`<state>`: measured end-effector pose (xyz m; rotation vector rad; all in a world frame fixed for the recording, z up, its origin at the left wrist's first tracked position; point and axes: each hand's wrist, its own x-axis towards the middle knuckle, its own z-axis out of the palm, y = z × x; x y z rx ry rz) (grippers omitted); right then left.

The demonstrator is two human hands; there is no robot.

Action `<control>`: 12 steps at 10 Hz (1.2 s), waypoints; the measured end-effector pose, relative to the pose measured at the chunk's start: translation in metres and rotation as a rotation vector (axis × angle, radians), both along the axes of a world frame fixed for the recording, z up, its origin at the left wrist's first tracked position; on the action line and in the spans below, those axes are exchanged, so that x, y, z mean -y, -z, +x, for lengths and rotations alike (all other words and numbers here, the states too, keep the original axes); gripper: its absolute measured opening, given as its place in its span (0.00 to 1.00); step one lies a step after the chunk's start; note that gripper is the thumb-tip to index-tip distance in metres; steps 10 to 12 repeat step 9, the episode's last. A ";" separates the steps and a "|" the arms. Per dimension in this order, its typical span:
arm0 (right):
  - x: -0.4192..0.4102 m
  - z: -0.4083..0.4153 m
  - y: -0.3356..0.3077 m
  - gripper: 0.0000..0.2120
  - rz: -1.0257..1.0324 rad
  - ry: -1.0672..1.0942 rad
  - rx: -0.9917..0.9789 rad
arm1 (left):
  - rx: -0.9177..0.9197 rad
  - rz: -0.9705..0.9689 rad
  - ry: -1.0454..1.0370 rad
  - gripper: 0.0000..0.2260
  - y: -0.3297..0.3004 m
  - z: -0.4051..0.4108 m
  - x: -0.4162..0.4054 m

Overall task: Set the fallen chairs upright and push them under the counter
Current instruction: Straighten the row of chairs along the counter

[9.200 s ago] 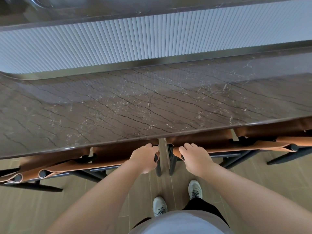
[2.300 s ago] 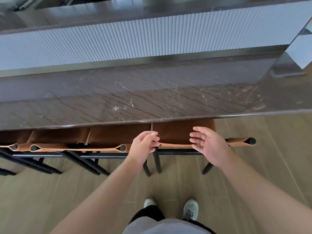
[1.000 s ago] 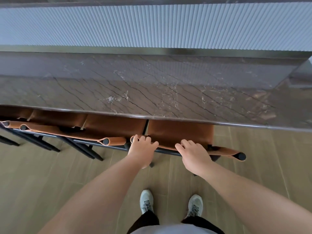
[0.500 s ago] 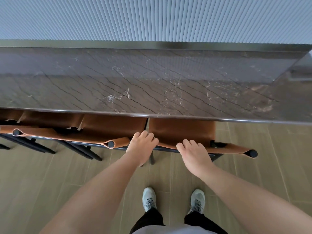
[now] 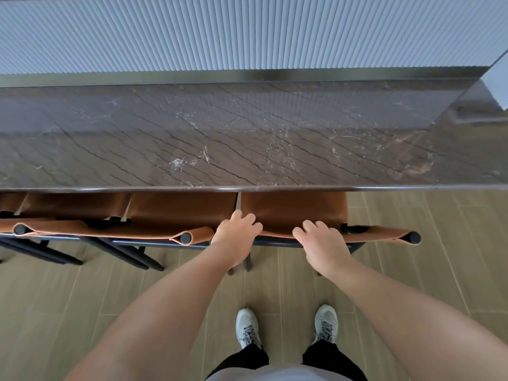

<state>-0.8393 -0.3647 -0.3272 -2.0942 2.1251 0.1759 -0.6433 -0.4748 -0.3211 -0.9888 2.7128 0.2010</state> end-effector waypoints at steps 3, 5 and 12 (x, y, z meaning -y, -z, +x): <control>-0.013 0.009 -0.009 0.20 -0.030 -0.034 -0.017 | 0.045 0.019 -0.003 0.19 -0.003 0.010 -0.015; -0.015 0.013 -0.007 0.18 0.003 -0.028 -0.041 | 0.051 0.004 0.021 0.17 -0.004 0.016 -0.015; -0.014 0.022 -0.013 0.14 -0.012 -0.150 0.269 | -0.558 0.330 -0.525 0.17 -0.031 0.019 -0.027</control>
